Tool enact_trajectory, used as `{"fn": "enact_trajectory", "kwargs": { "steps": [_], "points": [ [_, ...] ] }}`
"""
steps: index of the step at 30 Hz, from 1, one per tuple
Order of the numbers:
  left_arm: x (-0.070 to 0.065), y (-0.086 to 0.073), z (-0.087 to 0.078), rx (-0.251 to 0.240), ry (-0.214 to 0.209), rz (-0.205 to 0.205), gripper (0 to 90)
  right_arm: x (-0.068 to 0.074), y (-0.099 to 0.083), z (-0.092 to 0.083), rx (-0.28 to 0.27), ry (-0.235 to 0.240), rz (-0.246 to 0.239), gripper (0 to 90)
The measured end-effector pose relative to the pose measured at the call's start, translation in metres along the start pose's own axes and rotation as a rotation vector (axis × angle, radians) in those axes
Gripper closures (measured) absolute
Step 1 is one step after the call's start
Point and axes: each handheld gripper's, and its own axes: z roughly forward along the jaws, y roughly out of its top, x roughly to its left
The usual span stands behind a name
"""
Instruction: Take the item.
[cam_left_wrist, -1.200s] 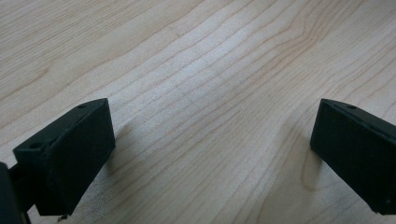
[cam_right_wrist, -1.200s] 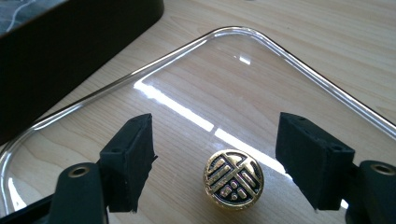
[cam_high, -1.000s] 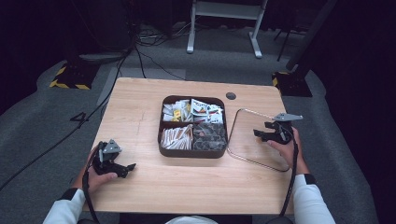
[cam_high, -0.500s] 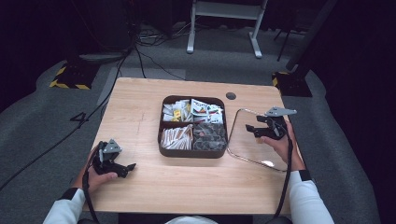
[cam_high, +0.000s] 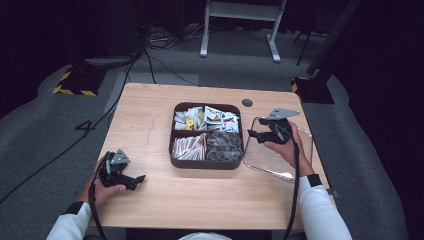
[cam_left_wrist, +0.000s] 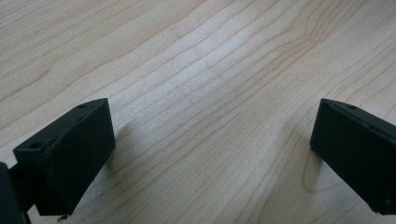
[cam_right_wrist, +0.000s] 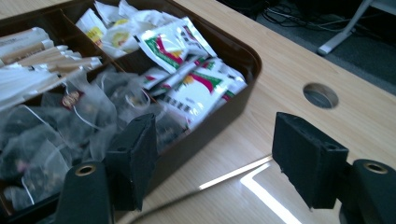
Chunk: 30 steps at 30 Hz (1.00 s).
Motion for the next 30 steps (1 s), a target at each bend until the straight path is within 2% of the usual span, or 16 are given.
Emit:
{"fn": "enact_trajectory", "kwargs": {
  "steps": [6,7,13,16,22,23,26,30],
  "points": [
    [0.0,0.0,0.0,0.0,-0.001,0.0,0.2,0.012,0.016,0.017,0.01,0.015,-0.032,31.9],
    [0.0,0.0,0.0,0.0,-0.001,0.0,0.2,0.017,0.022,0.026,0.02,0.016,-0.05,31.6],
    [0.0,0.0,0.0,0.0,0.0,0.0,0.2,0.027,0.033,0.047,0.041,0.034,-0.065,31.1],
    [0.0,0.0,0.0,0.0,0.0,0.0,0.2,0.029,0.037,0.057,0.051,0.053,-0.066,31.1],
    [0.0,0.0,0.0,0.0,0.0,0.0,0.2,0.031,0.041,0.07,0.067,0.057,-0.061,31.1],
    [0.0,0.0,0.0,-0.001,0.0,0.0,0.2,0.034,0.043,0.074,0.079,0.047,-0.077,31.1],
    [0.0,0.0,0.0,-0.001,-0.001,0.0,0.2,0.037,0.046,0.081,0.085,0.058,-0.092,35.1],
    [0.0,0.0,0.0,-0.001,0.0,0.0,0.2,0.041,0.05,0.092,0.105,0.056,-0.111,35.2]
  ]
}}
